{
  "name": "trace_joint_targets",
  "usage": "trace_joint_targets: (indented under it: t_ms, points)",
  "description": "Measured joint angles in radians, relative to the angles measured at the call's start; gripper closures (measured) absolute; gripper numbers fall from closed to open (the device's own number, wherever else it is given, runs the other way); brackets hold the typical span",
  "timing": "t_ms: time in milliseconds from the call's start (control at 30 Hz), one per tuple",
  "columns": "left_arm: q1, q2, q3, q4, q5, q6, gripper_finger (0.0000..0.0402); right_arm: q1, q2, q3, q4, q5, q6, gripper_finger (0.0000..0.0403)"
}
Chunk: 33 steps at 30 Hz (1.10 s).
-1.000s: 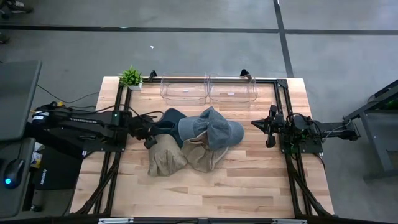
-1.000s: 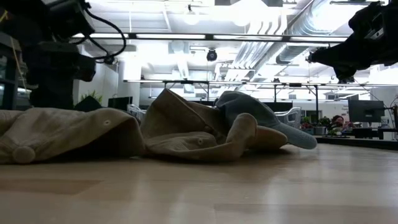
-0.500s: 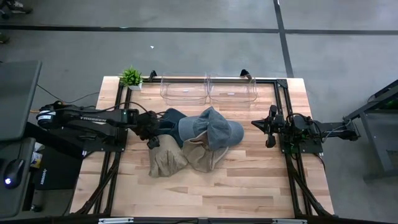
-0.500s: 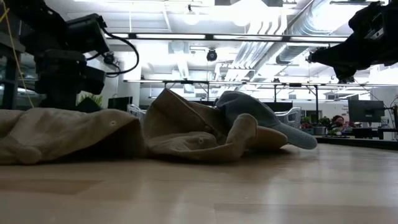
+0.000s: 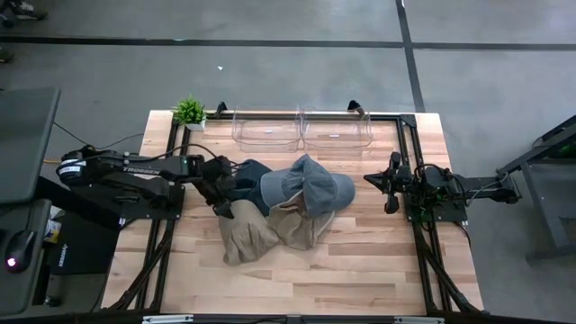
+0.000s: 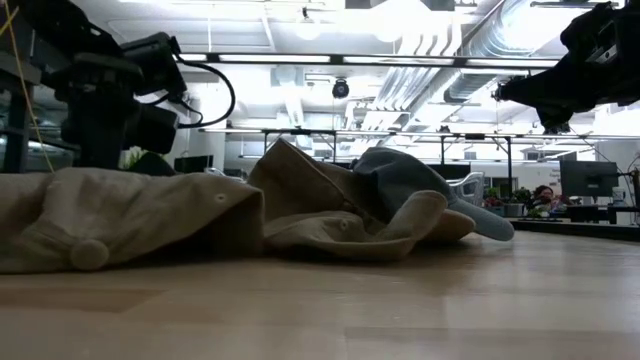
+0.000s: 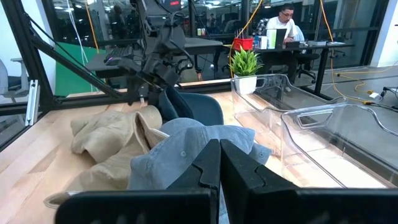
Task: Pick & Place hat
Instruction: Put the left brown cap into the left transparent bin
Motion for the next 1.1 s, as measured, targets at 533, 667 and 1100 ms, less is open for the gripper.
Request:
trace_joint_targets:
  t_ms: [533, 667, 1100]
  points:
    - [0.002, 0.000, 0.000, -0.019, 0.093, 0.049, 0.0360, 0.000, 0.000, 0.000, 0.000, 0.000, 0.000, 0.0402]
    - [0.001, -0.002, 0.002, -0.007, 0.131, 0.066, 0.0392, 0.000, 0.000, 0.000, 0.000, 0.000, 0.000, 0.0402]
    - [0.000, -0.173, 0.001, -0.003, 0.207, -0.045, 0.0401, 0.000, 0.000, 0.000, 0.000, 0.000, 0.000, 0.0402]
